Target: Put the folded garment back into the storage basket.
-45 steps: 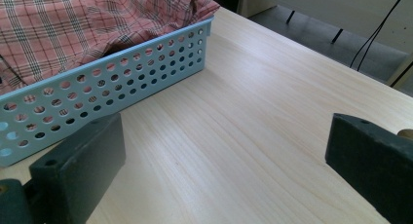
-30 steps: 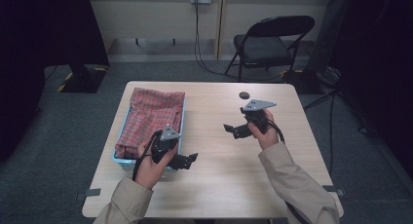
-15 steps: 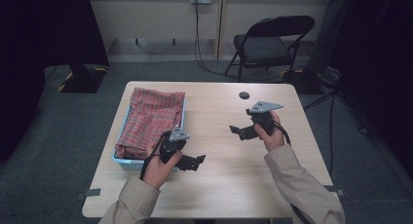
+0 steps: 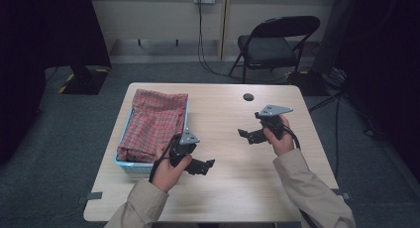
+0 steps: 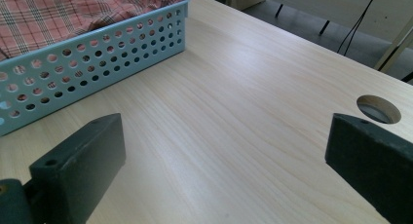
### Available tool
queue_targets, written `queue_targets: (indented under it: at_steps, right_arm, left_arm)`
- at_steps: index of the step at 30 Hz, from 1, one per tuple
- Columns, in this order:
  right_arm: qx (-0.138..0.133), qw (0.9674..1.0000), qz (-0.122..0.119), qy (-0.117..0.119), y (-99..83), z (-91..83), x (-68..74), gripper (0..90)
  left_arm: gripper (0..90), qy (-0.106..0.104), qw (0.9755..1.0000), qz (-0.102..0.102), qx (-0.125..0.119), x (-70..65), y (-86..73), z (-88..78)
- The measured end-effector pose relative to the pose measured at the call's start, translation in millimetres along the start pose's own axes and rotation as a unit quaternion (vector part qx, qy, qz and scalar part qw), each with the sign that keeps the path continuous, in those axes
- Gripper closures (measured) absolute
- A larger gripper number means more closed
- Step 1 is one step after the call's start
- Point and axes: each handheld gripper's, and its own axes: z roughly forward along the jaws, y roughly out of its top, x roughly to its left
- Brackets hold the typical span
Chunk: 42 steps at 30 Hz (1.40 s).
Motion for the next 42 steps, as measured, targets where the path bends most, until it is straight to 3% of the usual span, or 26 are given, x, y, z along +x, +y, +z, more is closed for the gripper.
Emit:
queue_targets:
  at_steps: [12, 33, 42]
  right_arm:
    - [0.002, 1.0, 0.001, -0.007, -8.5, -7.7, -4.7, 0.5]
    - [0.011, 0.9999, 0.007, -0.005, -25.7, -9.8, -7.1, 0.5]
    - [0.015, 0.9998, 0.011, -0.005, -33.4, -10.7, -9.1, 0.5]
  left_arm:
    - [5.8, -0.019, 0.9998, 0.005, 0.0, -8.4, 1.7, 11.0]
    - [5.9, -0.034, 0.9993, 0.012, 0.013, -21.8, -4.8, 32.2]
    - [5.9, -0.031, 0.9991, 0.019, 0.024, -25.0, -10.8, 42.2]
